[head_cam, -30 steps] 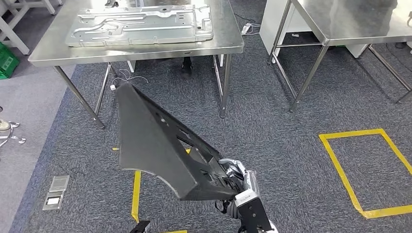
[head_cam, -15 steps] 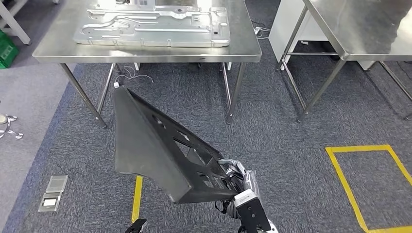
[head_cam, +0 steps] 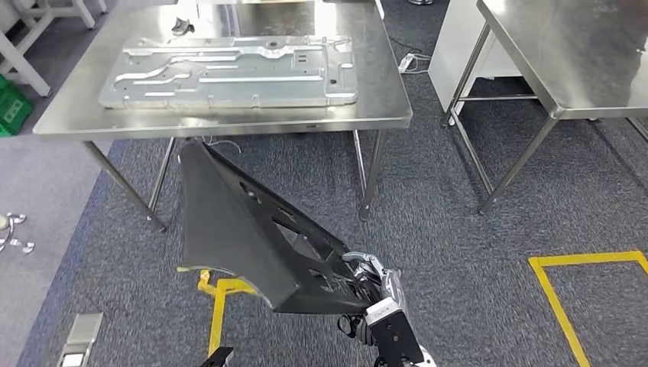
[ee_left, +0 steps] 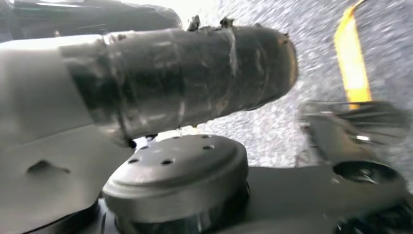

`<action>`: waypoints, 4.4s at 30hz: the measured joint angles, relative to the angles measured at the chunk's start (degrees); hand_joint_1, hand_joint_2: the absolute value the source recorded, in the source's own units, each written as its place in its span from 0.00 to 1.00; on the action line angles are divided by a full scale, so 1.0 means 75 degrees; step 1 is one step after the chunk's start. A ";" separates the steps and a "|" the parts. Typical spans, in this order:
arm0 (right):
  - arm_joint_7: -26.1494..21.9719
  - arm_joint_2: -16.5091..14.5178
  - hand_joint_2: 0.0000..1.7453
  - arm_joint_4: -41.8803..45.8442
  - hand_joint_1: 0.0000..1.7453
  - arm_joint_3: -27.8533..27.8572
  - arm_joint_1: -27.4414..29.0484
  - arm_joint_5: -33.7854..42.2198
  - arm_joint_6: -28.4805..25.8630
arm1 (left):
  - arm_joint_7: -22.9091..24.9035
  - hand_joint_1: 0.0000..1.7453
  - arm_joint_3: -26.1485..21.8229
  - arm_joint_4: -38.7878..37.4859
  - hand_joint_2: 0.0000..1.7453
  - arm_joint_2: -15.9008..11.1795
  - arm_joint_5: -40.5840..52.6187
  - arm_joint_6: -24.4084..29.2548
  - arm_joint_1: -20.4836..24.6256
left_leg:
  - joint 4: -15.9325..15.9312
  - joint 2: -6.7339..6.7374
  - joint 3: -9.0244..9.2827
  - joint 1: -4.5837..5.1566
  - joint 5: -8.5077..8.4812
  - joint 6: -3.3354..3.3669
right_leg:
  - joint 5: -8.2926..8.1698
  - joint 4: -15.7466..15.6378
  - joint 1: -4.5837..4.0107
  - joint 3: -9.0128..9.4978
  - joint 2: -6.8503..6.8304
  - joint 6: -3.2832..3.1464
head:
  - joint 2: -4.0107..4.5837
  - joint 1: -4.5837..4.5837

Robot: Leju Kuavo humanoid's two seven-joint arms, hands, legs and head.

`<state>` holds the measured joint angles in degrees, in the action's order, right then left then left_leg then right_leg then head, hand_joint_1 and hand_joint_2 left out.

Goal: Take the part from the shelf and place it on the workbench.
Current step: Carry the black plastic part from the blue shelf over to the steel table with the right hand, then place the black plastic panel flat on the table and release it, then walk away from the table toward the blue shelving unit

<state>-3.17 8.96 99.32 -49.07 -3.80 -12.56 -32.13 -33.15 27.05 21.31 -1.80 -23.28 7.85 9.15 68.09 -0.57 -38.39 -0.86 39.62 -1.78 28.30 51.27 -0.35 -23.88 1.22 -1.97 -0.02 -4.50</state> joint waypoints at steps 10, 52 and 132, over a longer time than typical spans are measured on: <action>0.0009 0.0022 1.00 -0.0006 1.00 0.0006 -0.0035 -0.0002 0.0000 | 0.0025 0.00 0.0060 -0.0005 0.00 0.0026 0.0006 0.0017 0.0084 | -0.1393 0.0068 0.0299 -0.0042 -0.2070 0.0424 | 0.0240 0.2356 0.0027 -0.0692 -0.0057 0.0460 | 0.0000 0.0025; 0.0467 -0.0088 1.00 0.0469 1.00 -0.0020 -0.0384 -0.1311 0.0409 | 0.0154 0.00 0.0243 -0.0011 0.00 0.0302 0.0195 -0.0052 0.0197 | -0.1709 -0.0159 0.1636 0.0101 -0.1429 0.0373 | -0.0583 0.0336 -0.0362 -0.1326 0.0235 -0.0261 | 0.0000 0.0052; 0.3814 -0.3287 1.00 -0.8018 1.00 -0.1059 -0.4904 -0.5221 0.0500 | 0.0943 0.00 0.1100 -0.0135 0.00 0.0987 0.0870 -0.0700 0.0658 | -0.1218 -0.0026 0.0440 -0.0254 -0.1849 0.0196 | 0.0126 0.1540 -0.0075 -0.1624 -0.0090 0.0291 | 0.0000 0.0080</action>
<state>25.44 -15.69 39.18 -57.01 -40.58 -51.72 -28.38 -26.08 35.30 20.29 5.61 -16.75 2.60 14.08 58.95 -0.76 -35.09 -2.77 25.75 -0.31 29.24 62.83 -0.91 -36.05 0.54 0.21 -0.02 -3.90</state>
